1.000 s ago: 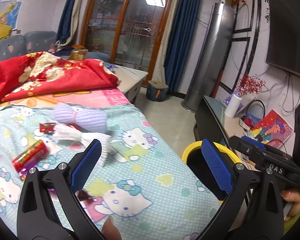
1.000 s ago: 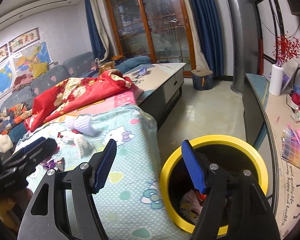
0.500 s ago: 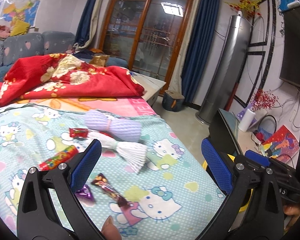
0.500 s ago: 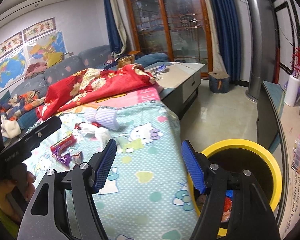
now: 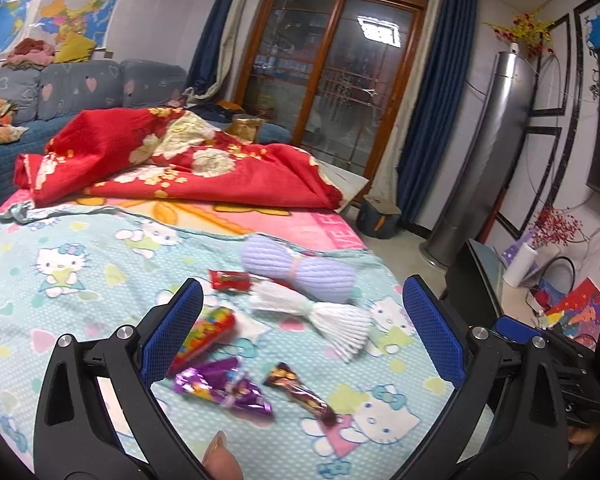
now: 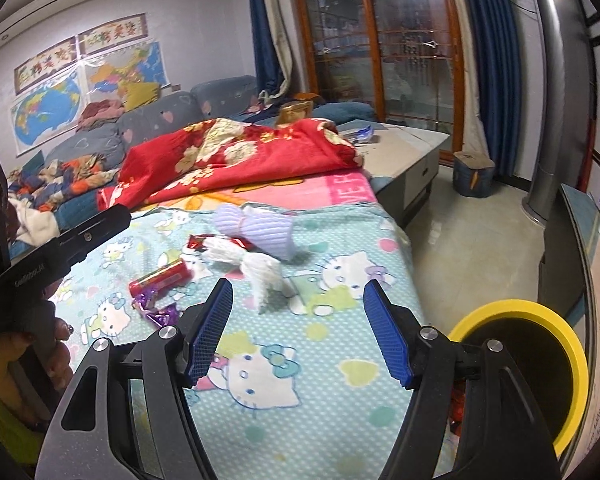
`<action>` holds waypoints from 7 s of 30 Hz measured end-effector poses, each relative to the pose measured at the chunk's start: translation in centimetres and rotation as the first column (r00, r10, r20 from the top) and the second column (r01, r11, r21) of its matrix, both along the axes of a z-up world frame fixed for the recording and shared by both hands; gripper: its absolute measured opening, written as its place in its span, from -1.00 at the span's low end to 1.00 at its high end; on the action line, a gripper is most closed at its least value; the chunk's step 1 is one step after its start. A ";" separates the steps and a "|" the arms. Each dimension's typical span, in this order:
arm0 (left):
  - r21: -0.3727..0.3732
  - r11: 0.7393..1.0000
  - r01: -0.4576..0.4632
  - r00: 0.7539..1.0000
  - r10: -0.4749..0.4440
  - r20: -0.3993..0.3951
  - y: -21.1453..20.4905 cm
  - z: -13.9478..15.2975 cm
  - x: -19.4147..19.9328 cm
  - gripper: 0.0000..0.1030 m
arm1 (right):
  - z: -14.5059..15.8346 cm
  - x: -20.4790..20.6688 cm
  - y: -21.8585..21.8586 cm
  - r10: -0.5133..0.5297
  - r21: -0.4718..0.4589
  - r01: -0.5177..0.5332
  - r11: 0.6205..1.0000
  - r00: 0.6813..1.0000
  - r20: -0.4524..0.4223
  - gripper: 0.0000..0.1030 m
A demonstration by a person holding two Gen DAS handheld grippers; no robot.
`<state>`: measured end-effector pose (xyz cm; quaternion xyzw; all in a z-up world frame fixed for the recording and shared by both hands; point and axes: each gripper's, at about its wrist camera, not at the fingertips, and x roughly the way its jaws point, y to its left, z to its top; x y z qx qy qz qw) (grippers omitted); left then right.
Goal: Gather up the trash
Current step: 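Move both open tools back over the remaining trash on the bed, then grasp the red candy tube with the left tool while the right tool grasps the white mesh sleeve, then carry the candy tube and mesh sleeve over the yellow bin, then open both tools to drop the tube and sleeve into the bin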
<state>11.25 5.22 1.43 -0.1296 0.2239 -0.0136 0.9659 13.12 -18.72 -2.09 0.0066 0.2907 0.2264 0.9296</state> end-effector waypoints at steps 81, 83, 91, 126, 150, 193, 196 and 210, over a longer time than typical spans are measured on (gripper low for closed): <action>-0.051 0.994 0.092 0.967 -0.102 -0.235 6.3 -4.3 4.4 -0.46 | -2.8 3.3 5.0 0.119 0.070 -0.113 0.991 0.989 -0.084 -0.63; -0.050 0.993 0.104 0.967 -0.113 -0.226 5.6 -4.0 4.2 -0.46 | -2.5 3.2 4.5 0.105 0.072 -0.100 0.992 0.991 -0.077 -0.63; -0.054 0.985 0.162 0.966 -0.169 -0.193 2.9 -2.8 3.3 -0.46 | -1.8 2.8 1.9 0.038 0.091 -0.033 0.995 0.997 -0.061 -0.63; -0.017 0.945 0.326 0.936 -0.325 -0.131 -6.4 -0.8 0.6 -0.46 | -1.3 1.2 -7.8 -0.185 0.071 0.186 0.980 0.983 -0.014 -0.63; 0.025 0.894 0.446 0.888 -0.439 -0.134 -13.9 -0.9 0.3 -0.46 | -2.4 0.2 -15.4 -0.341 0.080 0.343 0.936 0.939 -0.033 -0.63; 0.063 0.763 0.643 0.751 -0.612 -0.248 -25.8 -5.6 1.1 -0.46 | -6.9 -1.8 -25.7 -0.543 0.055 0.558 0.828 0.823 -0.165 -0.63; 0.052 0.756 0.653 0.739 -0.620 -0.263 -26.5 -6.2 1.4 -0.46 | -7.3 -2.0 -26.2 -0.550 0.055 0.566 0.822 0.816 -0.176 -0.63; 0.006 0.762 0.647 0.733 -0.620 -0.279 -28.4 -8.0 3.6 0.34 | -8.2 -2.0 -27.2 -0.563 0.067 0.587 0.807 0.798 -0.214 -0.10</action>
